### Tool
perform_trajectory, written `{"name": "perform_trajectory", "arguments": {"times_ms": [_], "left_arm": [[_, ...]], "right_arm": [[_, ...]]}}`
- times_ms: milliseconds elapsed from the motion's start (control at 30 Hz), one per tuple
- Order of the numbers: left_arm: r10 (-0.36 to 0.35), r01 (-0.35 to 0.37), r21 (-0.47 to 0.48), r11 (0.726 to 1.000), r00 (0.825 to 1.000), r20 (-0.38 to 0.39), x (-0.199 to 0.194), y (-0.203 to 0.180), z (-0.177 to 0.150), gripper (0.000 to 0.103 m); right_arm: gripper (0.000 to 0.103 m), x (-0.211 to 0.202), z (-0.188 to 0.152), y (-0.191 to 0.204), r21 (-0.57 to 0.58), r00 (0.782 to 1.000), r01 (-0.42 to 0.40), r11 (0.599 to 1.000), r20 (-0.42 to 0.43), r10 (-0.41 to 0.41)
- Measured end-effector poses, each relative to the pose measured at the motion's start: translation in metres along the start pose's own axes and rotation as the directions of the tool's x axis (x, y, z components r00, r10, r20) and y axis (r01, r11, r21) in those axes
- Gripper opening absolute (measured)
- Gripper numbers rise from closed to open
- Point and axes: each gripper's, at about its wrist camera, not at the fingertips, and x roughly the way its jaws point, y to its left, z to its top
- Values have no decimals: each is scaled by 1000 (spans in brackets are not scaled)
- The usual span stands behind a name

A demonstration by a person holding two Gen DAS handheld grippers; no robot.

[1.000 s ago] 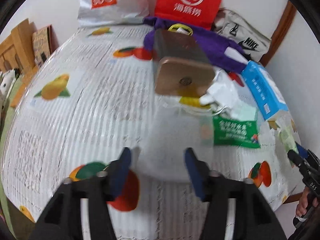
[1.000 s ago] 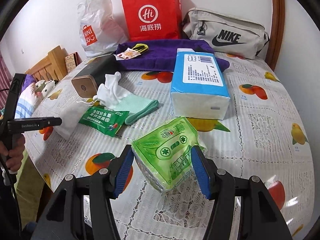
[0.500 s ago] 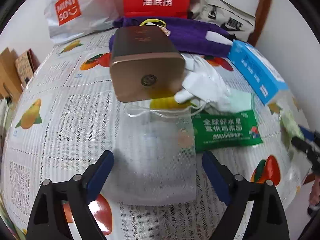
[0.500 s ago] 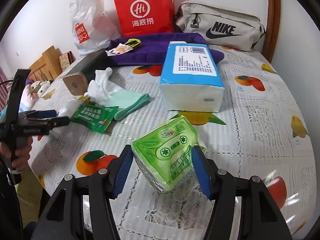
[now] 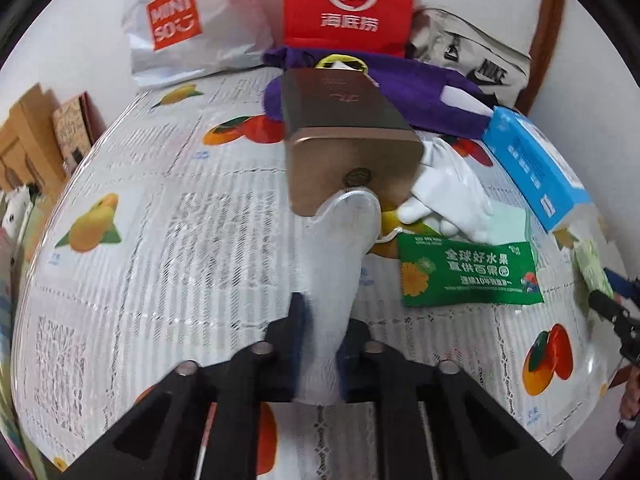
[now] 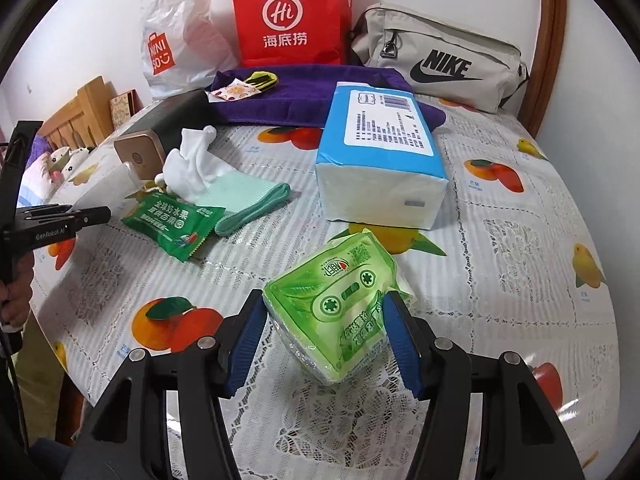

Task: Organize soft objects
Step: 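Carry the mesh bag over the towel with the left gripper while the right gripper carries the green packet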

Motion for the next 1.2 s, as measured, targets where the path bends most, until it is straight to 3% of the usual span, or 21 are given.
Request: {"name": "perform_trajectory", "arguments": {"times_ms": [600, 1200], "left_arm": [[-34, 37, -38, 999, 996, 87, -57, -16, 14, 12], [-40, 48, -42, 998, 982, 182, -98, -33, 73, 12]], "right_arm": [[58, -48, 21, 2, -31, 991, -49, 998, 125, 53], [58, -74, 90, -5, -34, 972, -91, 995, 215, 96]]}}
